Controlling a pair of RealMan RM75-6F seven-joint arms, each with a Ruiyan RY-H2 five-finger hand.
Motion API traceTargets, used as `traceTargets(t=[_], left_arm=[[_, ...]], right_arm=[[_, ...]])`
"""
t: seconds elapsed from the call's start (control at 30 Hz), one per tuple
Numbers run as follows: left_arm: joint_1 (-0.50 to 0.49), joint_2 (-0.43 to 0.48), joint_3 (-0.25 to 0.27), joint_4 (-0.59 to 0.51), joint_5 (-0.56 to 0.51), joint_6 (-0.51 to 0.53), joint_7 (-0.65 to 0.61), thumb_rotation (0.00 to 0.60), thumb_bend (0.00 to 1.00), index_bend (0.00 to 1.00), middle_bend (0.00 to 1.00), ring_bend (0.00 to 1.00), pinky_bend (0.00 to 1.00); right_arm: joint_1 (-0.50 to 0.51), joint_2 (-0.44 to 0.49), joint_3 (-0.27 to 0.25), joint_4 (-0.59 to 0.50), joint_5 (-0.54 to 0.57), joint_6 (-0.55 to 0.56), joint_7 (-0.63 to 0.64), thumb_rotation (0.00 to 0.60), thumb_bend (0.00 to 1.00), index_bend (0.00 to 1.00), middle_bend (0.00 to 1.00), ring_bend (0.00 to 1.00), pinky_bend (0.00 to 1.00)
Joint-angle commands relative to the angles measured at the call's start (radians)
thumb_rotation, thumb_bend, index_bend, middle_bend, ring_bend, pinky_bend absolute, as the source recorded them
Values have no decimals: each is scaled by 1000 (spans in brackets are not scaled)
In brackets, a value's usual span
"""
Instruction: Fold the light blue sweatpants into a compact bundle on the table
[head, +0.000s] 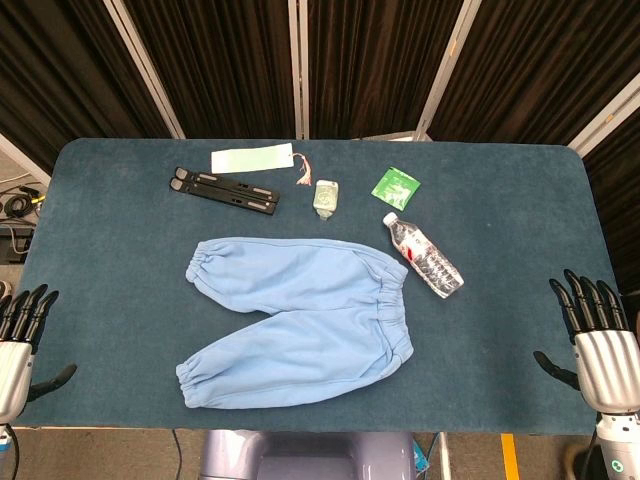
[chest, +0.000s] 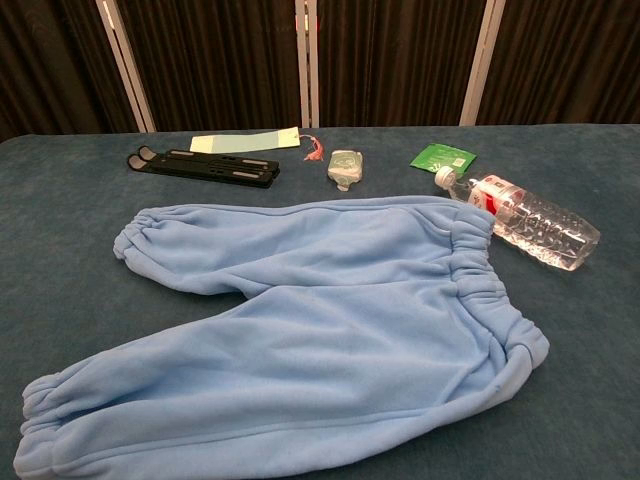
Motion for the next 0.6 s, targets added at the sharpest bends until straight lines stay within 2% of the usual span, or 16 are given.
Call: traceTargets(t=[0.03, 0.2, 0.33, 0.47, 0.6], left_arm=[[-2, 1, 2, 5, 7, -4, -10, 600, 0, 0, 0, 0, 0], [-3, 1, 3, 12, 12, -4, -21, 600, 0, 0, 0, 0, 0], [-6, 2, -1, 7, 5, -10, -20, 600, 0, 0, 0, 0, 0], [-16, 1, -13, 8, -23, -30, -18, 600, 0, 0, 0, 0, 0], [-25, -3, -25, 9, -49, -45, -9, 600, 0, 0, 0, 0, 0]], right_arm=[[1, 2, -1, -5, 1, -4, 6, 600, 0, 0, 0, 0, 0], [7, 1, -14, 0, -4, -28, -1, 600, 0, 0, 0, 0, 0], [31, -4, -38, 6, -23, -89, -5, 600, 0, 0, 0, 0, 0], [104, 2, -82, 26, -95, -229, -20, 600, 0, 0, 0, 0, 0], [215, -18, -130, 76, -214, -386, 2, 600, 0, 17, 0, 0, 0]])
